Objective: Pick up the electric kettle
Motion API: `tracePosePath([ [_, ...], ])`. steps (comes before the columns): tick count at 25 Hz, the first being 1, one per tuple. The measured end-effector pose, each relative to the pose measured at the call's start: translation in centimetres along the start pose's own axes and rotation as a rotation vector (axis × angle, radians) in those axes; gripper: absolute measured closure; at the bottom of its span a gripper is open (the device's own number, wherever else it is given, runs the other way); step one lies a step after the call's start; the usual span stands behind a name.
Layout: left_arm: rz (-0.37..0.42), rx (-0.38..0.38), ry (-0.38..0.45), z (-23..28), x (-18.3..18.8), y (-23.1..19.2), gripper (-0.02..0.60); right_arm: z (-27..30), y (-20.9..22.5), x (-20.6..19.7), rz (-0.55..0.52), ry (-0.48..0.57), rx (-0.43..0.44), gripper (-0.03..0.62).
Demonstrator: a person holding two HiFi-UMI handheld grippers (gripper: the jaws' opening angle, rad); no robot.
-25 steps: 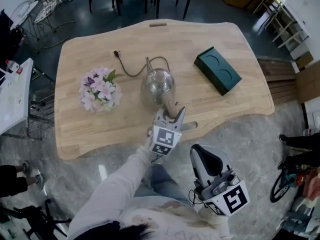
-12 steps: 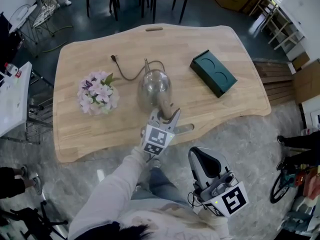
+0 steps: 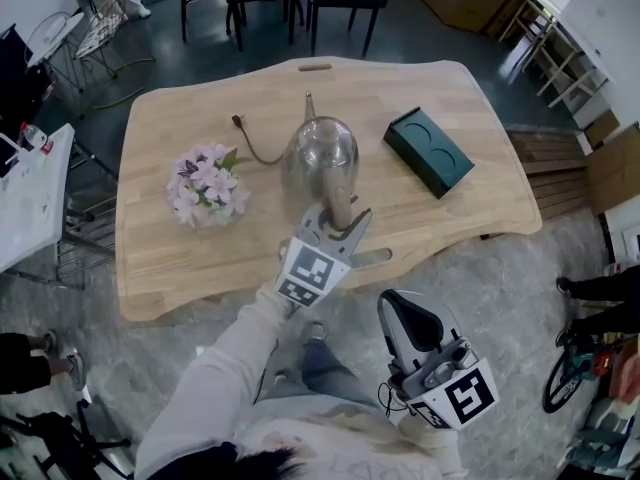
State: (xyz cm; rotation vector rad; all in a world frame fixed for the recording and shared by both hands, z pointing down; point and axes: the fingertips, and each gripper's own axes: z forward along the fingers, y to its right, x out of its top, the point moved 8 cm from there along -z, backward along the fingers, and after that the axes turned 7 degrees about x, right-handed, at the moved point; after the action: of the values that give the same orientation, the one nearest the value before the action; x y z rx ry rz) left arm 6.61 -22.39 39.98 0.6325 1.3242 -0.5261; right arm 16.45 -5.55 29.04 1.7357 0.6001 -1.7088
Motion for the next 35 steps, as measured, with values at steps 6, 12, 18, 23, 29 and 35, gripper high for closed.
tracePosePath([
  [6, 0.024, -0.058, 0.024, -4.6, 4.3, 0.6, 0.466, -0.2, -1.9, 0.6, -0.018, 0.021, 0.014, 0.576],
  [12, 0.044, -0.086, 0.063, -11.7, 8.0, 1.6, 0.466, -0.6, -5.1, 1.0, -0.031, 0.040, 0.042, 0.576],
  [18, 0.068, -0.082, 0.084, -20.4, 10.5, 3.6, 0.466, -1.4, -10.1, 0.6, -0.041, 0.050, 0.077, 0.576],
  [23, 0.082, -0.075, 0.080, -28.3, 11.6, 5.9, 0.466, -2.4, -15.0, 0.2, -0.054, 0.057, 0.095, 0.576],
  [29, 0.055, -0.071, 0.073, -36.5, 11.3, 8.6, 0.466, -3.1, -20.6, -0.6, -0.074, 0.057, 0.102, 0.576],
  [35, 0.009, -0.043, 0.073, -41.7, 11.5, 10.0, 0.466, -3.1, -24.9, -0.4, -0.115, 0.062, 0.140, 0.576],
])
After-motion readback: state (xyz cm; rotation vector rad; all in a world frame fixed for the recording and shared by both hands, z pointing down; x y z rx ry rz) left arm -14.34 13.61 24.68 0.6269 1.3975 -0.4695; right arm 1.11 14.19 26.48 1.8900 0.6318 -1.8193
